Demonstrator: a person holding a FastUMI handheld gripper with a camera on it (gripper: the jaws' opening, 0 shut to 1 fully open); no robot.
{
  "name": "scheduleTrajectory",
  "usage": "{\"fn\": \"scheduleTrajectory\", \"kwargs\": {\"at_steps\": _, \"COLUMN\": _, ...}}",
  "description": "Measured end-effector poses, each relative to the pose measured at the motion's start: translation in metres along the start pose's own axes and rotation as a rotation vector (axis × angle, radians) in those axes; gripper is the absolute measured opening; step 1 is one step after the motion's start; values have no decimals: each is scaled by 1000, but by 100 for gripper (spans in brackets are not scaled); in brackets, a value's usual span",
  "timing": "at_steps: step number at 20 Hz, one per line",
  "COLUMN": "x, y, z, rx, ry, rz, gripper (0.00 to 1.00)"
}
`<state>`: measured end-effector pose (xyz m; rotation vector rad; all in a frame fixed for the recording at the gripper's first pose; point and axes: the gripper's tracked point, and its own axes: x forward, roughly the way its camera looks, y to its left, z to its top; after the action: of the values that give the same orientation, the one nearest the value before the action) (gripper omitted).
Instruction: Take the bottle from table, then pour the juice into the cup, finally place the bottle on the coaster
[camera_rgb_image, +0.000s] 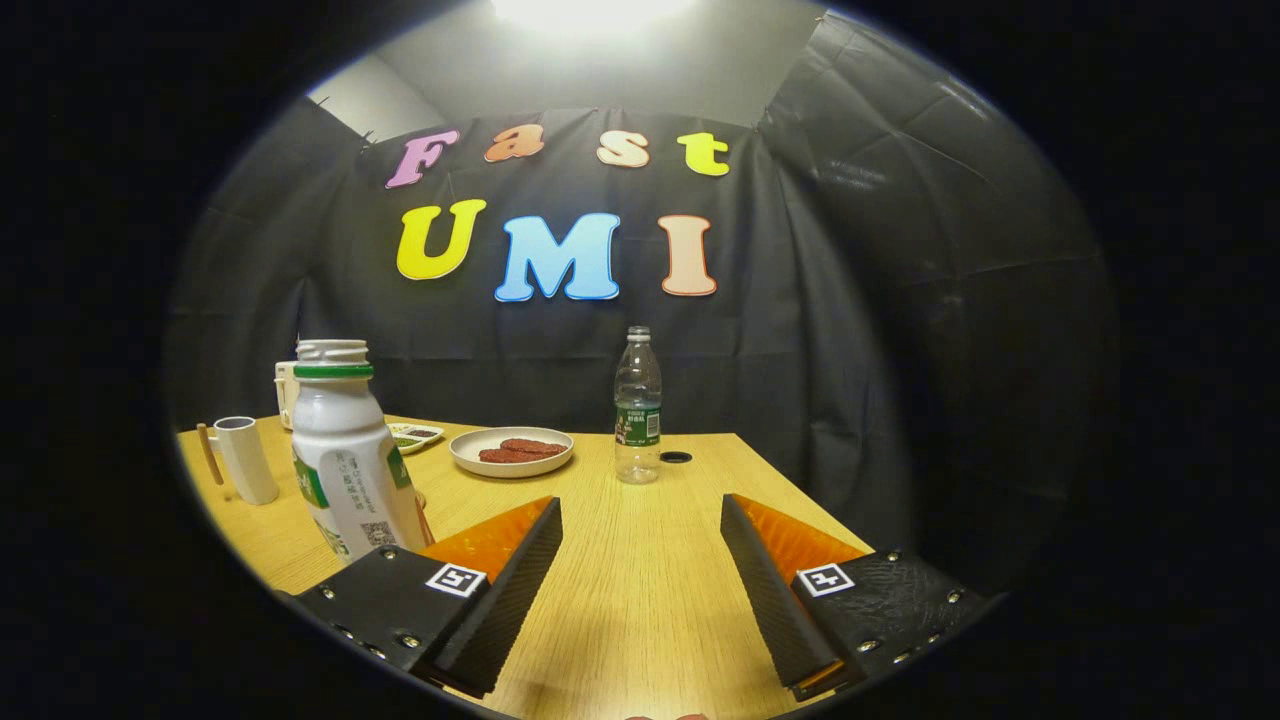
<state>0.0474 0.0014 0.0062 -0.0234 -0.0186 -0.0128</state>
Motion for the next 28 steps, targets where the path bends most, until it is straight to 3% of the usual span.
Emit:
{"fn": "scheduleTrajectory", "kwargs": {"at_steps": 5, "x": 16, "y": 3, "z": 7, "rx": -44, "ry": -12, "rz": -5, "gripper": 97}}
{"fn": "scheduleTrajectory", "kwargs": {"at_steps": 12, "x": 14, "y": 7, "z": 60, "rx": -75, "ry": -105, "rz": -8, "gripper": 97}}
{"fn": "scheduleTrajectory", "kwargs": {"at_steps": 20, "x": -37, "y": 14, "z": 96, "rx": -54, "ry": -113, "rz": -6, "gripper": 97}}
{"fn": "scheduleTrajectory", "kwargs": {"at_steps": 28, "x": -84, "y": 23, "z": 81, "rx": -20, "ry": -76, "rz": 19, "gripper": 97}}
